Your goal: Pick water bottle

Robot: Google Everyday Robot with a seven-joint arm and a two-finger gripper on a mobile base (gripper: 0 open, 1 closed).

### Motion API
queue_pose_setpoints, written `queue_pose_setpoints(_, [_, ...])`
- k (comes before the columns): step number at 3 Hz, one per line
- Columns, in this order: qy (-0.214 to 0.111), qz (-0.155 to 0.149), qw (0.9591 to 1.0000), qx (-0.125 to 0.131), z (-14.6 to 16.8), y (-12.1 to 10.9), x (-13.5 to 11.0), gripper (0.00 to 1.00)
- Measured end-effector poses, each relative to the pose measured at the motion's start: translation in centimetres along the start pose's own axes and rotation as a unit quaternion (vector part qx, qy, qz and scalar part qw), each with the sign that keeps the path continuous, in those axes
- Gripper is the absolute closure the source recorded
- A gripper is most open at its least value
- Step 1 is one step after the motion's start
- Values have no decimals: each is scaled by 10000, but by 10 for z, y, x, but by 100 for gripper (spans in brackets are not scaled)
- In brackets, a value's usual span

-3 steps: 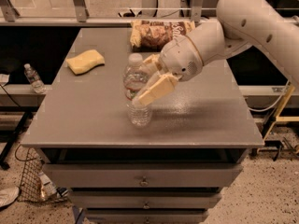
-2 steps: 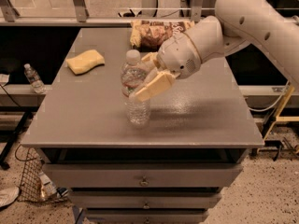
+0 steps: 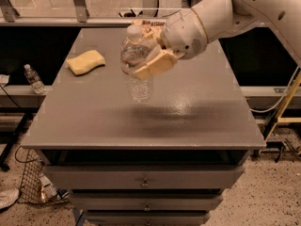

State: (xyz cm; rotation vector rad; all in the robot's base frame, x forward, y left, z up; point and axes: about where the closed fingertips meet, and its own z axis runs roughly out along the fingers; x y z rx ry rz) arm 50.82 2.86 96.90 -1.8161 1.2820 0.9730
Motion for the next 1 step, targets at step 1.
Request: queue_pose_setpoints(1, [127,-155,9994,290,-14,-9,-11,100])
